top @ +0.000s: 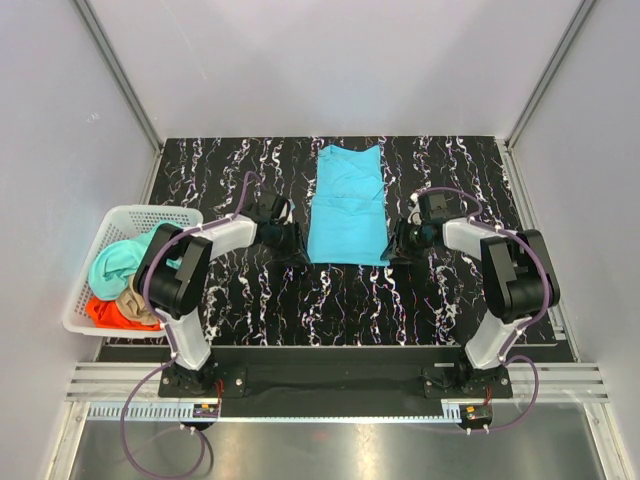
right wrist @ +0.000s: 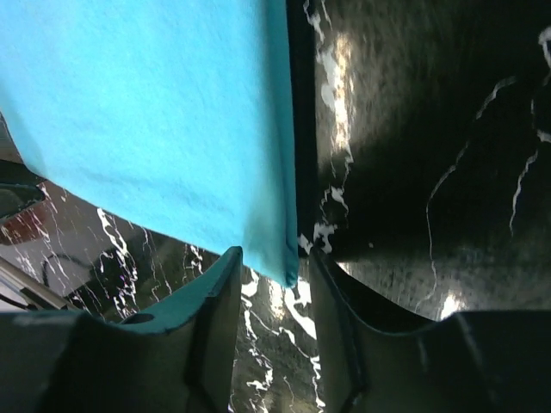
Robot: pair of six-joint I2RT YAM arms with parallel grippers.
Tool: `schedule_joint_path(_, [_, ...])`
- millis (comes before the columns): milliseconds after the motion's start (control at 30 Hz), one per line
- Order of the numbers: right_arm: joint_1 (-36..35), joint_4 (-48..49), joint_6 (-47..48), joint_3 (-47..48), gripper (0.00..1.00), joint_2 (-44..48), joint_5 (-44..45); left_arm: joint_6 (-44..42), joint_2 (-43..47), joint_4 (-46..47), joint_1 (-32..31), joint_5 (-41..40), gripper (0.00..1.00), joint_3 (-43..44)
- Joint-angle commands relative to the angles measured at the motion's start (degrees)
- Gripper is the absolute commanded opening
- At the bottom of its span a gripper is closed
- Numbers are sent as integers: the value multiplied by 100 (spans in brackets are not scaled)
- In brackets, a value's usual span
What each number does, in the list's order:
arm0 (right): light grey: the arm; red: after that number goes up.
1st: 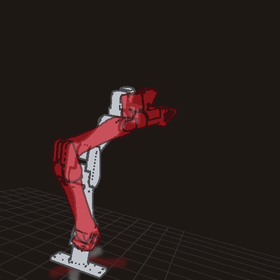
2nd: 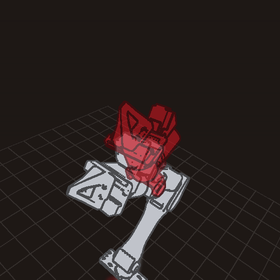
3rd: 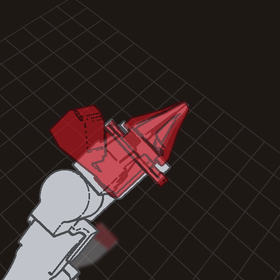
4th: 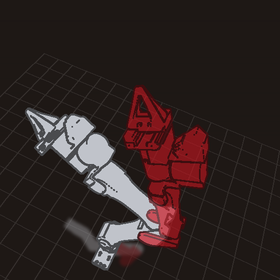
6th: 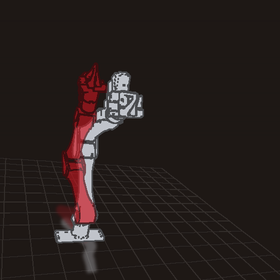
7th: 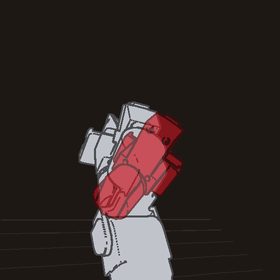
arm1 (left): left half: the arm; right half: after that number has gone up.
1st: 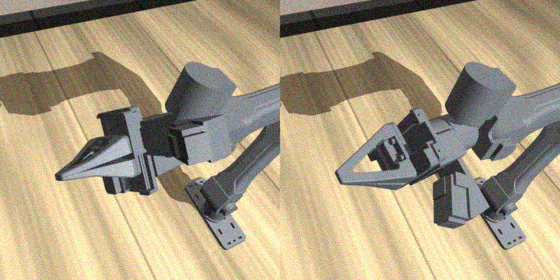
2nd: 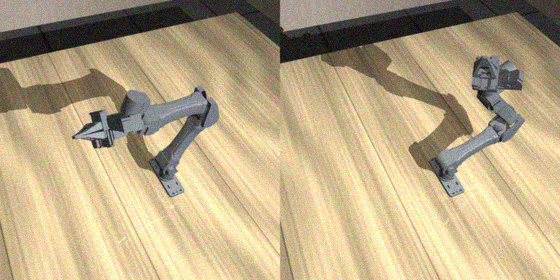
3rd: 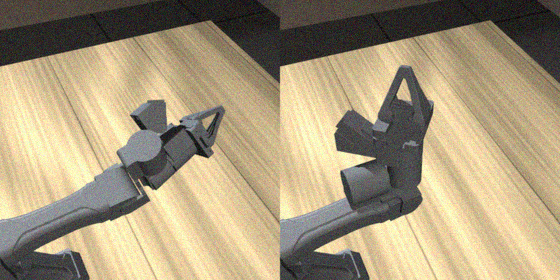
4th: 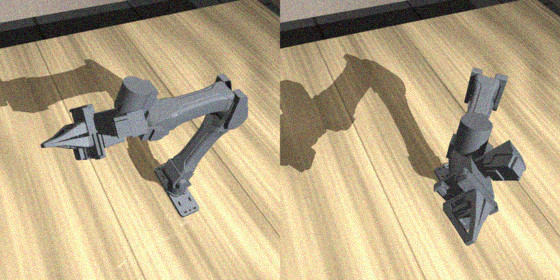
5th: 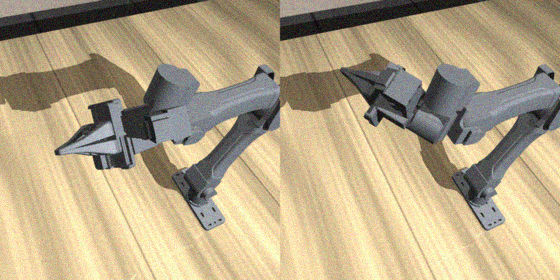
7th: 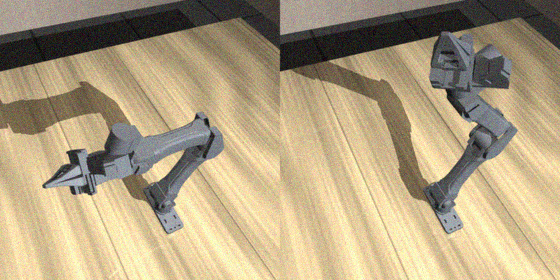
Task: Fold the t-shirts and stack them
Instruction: Fold the tshirt
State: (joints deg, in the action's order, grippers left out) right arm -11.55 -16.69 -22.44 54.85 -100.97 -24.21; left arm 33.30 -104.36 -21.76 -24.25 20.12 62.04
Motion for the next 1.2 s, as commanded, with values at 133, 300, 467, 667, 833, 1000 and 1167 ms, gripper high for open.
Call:
schedule_joint_path(133, [-14, -353, -182, -396, 46, 288, 293, -17, 91, 31, -36, -122, 49, -131])
schedule_joint_path(300, [-5, -239, -419, -343, 43, 7, 118, 124, -85, 348, -36, -17, 50, -245])
schedule_joint_path(467, [-14, -28, -630, -422, 42, -212, 118, 177, -217, 374, -18, -8, 45, -210])
schedule_joint_path(667, [-5, -45, -789, -414, 25, -274, 398, 168, -357, 304, 8, -175, 32, -87])
schedule_joint_path(833, [-5, -98, -719, -475, 6, -196, 382, 203, -349, 558, 43, 18, 0, -69])
schedule_joint_path(1000, [-5, -414, -718, -729, 0, 270, 522, 230, -42, 269, 26, -139, 0, -96])
schedule_joint_path(1167, [-84, -791, -797, -1028, 0, 929, 619, 300, 494, 5, -220, -341, 0, -446])
